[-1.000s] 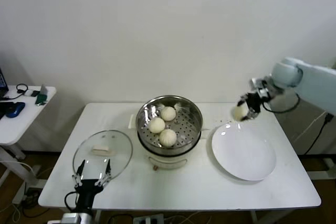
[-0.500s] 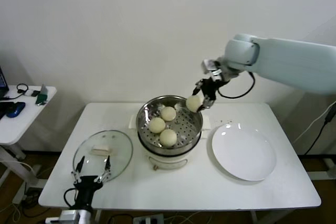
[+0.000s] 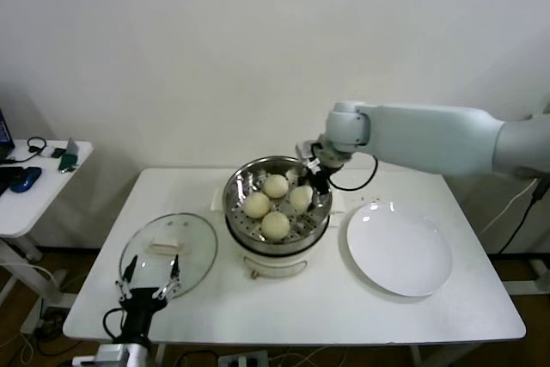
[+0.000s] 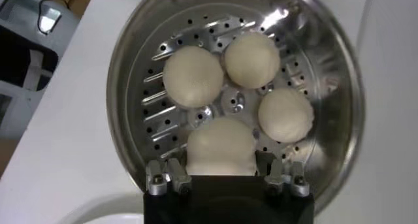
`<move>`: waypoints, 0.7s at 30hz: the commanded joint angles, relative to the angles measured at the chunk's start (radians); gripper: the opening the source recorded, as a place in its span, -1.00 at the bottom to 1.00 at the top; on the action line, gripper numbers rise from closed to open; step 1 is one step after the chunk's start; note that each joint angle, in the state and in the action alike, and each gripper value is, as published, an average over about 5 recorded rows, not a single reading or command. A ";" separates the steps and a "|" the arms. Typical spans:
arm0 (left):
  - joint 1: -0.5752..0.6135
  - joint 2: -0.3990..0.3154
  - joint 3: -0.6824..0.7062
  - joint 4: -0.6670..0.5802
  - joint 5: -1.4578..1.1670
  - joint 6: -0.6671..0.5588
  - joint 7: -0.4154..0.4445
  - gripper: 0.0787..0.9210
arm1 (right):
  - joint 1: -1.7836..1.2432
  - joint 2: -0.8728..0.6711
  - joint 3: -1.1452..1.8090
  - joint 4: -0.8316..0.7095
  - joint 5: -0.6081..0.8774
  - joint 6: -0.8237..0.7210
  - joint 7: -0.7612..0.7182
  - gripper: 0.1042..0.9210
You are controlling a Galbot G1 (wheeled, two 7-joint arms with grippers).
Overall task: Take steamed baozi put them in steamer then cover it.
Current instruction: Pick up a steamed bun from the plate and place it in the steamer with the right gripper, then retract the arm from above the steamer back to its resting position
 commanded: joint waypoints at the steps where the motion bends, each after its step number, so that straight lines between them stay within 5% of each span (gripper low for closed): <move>1: 0.001 0.001 -0.002 -0.001 -0.002 -0.001 0.000 0.77 | -0.096 0.055 0.008 -0.063 -0.062 -0.011 0.024 0.43; 8: 0.005 0.001 -0.003 -0.003 -0.006 -0.004 -0.001 0.77 | -0.086 0.058 0.013 -0.073 -0.061 -0.005 0.023 0.47; 13: 0.007 0.003 -0.005 -0.004 -0.009 -0.005 -0.001 0.77 | -0.058 0.037 0.024 -0.060 -0.017 0.006 -0.001 0.69; 21: 0.016 0.008 -0.009 -0.017 -0.015 -0.006 0.001 0.77 | 0.079 -0.116 0.161 0.005 0.127 0.031 -0.051 0.76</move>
